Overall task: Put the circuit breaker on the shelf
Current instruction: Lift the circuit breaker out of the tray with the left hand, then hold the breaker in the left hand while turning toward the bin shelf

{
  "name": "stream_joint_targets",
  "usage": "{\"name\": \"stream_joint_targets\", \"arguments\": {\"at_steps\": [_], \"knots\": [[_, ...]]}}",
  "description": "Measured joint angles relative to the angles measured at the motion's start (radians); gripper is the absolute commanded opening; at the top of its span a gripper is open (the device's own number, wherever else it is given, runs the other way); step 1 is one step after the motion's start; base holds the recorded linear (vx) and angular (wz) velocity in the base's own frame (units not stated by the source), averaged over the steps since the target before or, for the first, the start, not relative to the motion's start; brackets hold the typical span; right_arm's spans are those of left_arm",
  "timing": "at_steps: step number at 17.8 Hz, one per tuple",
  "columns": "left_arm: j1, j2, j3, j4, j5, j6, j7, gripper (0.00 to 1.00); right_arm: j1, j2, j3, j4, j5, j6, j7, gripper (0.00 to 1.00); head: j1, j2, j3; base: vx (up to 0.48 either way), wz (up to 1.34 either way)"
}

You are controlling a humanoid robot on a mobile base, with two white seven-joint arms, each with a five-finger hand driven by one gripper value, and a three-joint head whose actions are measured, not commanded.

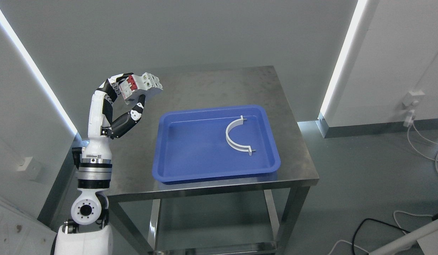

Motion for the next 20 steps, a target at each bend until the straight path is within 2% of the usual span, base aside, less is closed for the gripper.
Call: {"name": "stream_joint_targets", "arguments": {"at_steps": [6,20], "knots": [[0.055,-0.009,0.002,-0.029,0.019,-0.055,-0.031,0.11,0.001,0.0,0.0,0.0,0.0,0.003,-0.001,1.0,0.0,0.0,0.0,-0.374,-0.13],[0.092,-0.017,0.035,-0.093,0.037,-0.071,-0.077,0.11,0.0,0.0,0.0,0.0,0.0,0.005,-0.006,1.0,0.0,0.0,0.0,-0.436,0.14]]}}
